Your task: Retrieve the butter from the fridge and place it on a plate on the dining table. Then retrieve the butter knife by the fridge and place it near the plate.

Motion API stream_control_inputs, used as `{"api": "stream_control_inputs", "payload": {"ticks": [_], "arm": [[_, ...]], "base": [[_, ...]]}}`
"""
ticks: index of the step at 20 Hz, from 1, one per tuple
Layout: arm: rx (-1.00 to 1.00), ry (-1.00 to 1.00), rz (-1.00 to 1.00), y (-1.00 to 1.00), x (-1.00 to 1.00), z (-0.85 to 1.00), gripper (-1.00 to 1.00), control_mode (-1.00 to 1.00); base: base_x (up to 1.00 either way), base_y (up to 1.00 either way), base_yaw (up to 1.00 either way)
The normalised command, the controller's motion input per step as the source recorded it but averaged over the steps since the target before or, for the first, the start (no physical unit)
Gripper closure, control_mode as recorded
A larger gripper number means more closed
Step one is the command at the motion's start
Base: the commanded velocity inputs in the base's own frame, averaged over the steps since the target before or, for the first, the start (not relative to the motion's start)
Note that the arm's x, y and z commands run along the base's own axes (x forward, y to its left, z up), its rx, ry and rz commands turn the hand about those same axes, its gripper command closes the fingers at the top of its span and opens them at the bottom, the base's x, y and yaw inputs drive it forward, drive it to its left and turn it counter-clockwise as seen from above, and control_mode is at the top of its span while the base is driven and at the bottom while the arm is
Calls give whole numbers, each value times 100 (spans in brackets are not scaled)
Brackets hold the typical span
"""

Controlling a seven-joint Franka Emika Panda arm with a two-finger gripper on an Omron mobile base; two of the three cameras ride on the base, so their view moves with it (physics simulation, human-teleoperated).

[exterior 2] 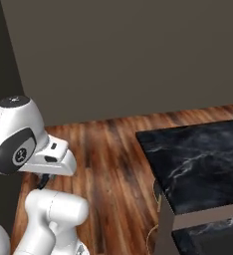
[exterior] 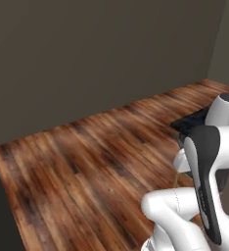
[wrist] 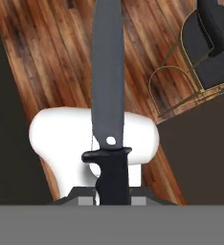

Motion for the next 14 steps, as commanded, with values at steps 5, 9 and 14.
{"api": "stream_control_inputs", "payload": {"ticks": [5, 9, 14], "arm": [[0, 0, 0, 0, 0, 0, 100, 100], [0, 0, 0, 0, 0, 0, 100, 100], [0, 0, 0, 0, 0, 0, 100, 100]], "base": [[97, 71, 5], [100, 69, 0], [100, 54, -11]]}}
